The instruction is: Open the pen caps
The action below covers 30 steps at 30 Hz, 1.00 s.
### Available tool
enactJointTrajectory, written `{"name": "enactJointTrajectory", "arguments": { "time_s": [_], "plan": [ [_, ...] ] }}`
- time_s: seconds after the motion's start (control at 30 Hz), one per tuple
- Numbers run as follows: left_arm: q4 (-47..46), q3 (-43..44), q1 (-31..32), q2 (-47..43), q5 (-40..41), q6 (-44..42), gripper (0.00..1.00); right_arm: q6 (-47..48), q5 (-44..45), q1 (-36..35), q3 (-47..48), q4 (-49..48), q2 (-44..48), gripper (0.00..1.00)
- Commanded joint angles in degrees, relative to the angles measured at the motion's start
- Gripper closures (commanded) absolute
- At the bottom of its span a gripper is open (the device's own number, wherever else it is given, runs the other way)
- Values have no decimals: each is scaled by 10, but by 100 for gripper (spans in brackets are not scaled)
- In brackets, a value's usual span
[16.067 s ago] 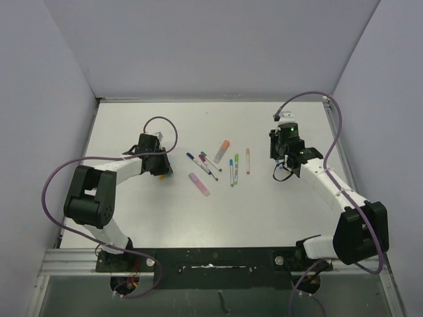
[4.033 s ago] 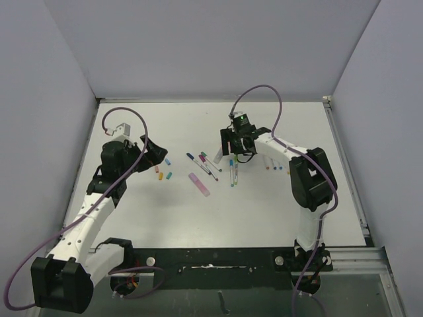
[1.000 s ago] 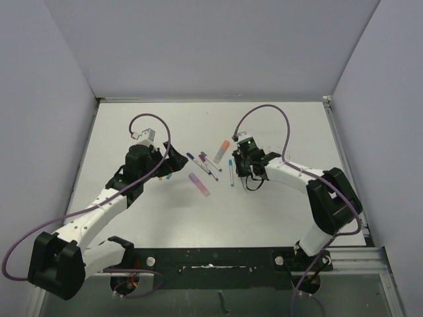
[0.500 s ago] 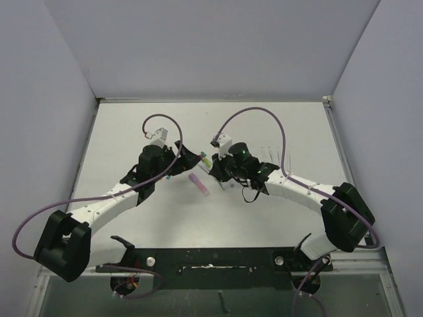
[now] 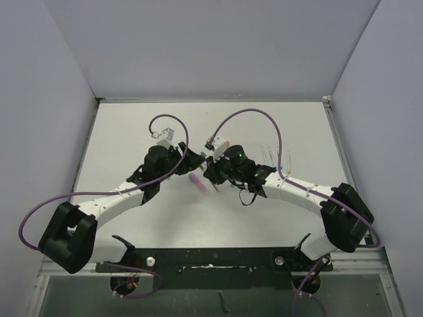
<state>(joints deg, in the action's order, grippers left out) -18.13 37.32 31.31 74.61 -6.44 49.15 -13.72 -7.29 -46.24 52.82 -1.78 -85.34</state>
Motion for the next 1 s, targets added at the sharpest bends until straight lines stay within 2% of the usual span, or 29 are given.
{"name": "enactJointTrajectory", "arguments": {
  "time_s": [0.0, 0.17, 0.4, 0.57, 0.7, 0.73, 0.8, 0.83, 0.9, 0.97],
  "plan": [
    [-52, 12, 11, 14, -6, 2, 45, 4, 2, -6, 23, -43, 11, 100],
    [-55, 17, 20, 24, -6, 1, 47, 6, 6, -6, 25, -41, 12, 100],
    [-59, 17, 29, 28, -2, 1, 61, 4, 6, -6, 23, -43, 14, 100],
    [-60, 16, 29, 28, -2, 1, 79, 5, 6, -6, 23, -42, 15, 100],
    [-59, 16, 29, 27, -1, 1, 100, 5, 8, -6, 20, -41, 19, 100],
    [-58, 16, 28, 27, 0, 1, 100, 5, 10, -6, 19, -40, 20, 95],
    [-58, 15, 28, 24, 1, 1, 100, 5, 11, -6, 20, -35, 21, 63],
    [-58, 15, 29, 22, 1, 1, 100, 5, 13, -6, 22, -31, 20, 53],
    [-59, 14, 29, 16, 1, 1, 100, 6, 15, -6, 24, -25, 17, 49],
    [-60, 14, 28, 10, 0, 3, 100, 5, 15, -6, 26, -24, 12, 49]
  ]
}}
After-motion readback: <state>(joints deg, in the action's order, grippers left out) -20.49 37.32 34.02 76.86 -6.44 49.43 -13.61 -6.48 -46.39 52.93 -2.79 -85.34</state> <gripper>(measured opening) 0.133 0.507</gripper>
